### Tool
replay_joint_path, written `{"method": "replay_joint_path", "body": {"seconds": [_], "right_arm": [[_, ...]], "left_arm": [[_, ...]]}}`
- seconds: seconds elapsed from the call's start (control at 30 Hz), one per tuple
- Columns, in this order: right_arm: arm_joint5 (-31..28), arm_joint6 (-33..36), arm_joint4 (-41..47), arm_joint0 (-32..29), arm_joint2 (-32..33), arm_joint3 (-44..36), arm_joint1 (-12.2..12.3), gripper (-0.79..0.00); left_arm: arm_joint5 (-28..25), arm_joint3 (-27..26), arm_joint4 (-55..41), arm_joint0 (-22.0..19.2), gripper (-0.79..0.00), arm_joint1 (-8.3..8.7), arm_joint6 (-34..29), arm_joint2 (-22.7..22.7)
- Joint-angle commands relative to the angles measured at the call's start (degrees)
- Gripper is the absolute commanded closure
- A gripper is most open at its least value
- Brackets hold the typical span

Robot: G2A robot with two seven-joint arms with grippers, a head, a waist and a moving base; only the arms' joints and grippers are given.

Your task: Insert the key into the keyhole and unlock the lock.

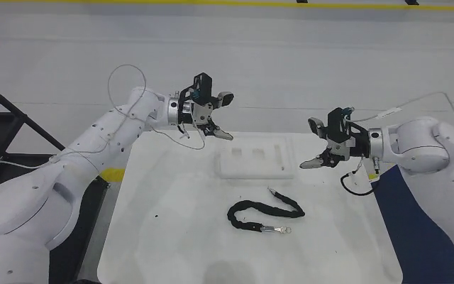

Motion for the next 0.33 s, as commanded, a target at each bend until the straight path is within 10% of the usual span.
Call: {"method": "replay_joint_path", "body": {"seconds": [0.0,0.3], "right_arm": [[0.0,0.68,2.67,1.98,-0.85,-0.11,0.51,-0.785],[0.0,0.68,5.15,5.41,-2.99,1.43,1.91,-0.785]], "left_arm": [[0.0,-1.32,-2.48,-0.61,-0.785,0.62,-2.38,0.0],[0.0,-4.16,-9.05,-1.49,-0.784,1.87,-10.63,0.0]]}}
